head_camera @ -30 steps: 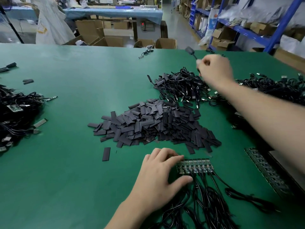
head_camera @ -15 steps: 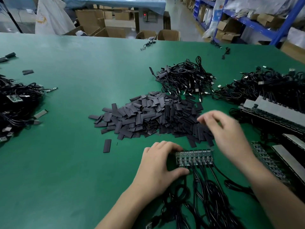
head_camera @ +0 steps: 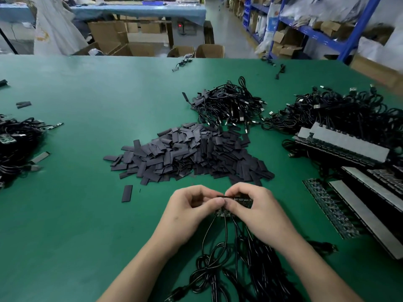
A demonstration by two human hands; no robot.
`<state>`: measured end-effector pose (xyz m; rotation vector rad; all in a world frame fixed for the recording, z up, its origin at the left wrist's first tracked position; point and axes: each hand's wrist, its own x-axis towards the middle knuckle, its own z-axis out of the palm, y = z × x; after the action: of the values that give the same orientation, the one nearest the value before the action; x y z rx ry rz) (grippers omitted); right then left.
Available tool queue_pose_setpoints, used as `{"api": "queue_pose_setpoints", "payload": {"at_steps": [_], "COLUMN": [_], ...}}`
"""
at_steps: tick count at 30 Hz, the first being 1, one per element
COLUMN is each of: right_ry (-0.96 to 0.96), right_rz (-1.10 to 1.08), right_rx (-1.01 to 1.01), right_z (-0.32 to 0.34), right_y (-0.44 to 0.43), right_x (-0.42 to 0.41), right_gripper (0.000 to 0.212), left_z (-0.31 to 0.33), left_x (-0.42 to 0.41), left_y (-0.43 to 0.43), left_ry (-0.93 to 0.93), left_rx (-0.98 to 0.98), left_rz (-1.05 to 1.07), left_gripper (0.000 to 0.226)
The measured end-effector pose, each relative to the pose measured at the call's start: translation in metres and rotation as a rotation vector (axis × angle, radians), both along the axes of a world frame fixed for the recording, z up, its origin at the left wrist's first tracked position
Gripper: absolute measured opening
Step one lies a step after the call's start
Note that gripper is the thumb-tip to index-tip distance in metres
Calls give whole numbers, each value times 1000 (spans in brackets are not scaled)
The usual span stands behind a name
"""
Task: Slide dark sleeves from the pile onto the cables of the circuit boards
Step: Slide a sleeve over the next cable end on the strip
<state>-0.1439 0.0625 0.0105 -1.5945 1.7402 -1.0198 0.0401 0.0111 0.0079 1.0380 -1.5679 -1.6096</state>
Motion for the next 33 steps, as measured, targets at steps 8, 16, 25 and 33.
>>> {"api": "queue_pose_setpoints", "payload": {"at_steps": [8, 16, 25, 33], "right_ry": [-129, -256, -445, 17], "right_rz": [42, 107, 200, 20], "right_rx": [6, 18, 8, -43], "right_z": [-7, -10, -3, -2], "right_y": [-2, -6, -4, 3], "right_x": [-1, 0, 7, -5], "right_gripper": [10, 11, 4, 6], "left_z": [1, 1, 1, 1], "left_x": [3, 9, 10, 9], "left_y": [-4, -8, -7, -8], "left_ry": [81, 99, 283, 193], "left_rx": [68, 91, 241, 107], "left_rz": [-28, -73, -189, -10], "left_gripper": [17, 10, 11, 17]}}
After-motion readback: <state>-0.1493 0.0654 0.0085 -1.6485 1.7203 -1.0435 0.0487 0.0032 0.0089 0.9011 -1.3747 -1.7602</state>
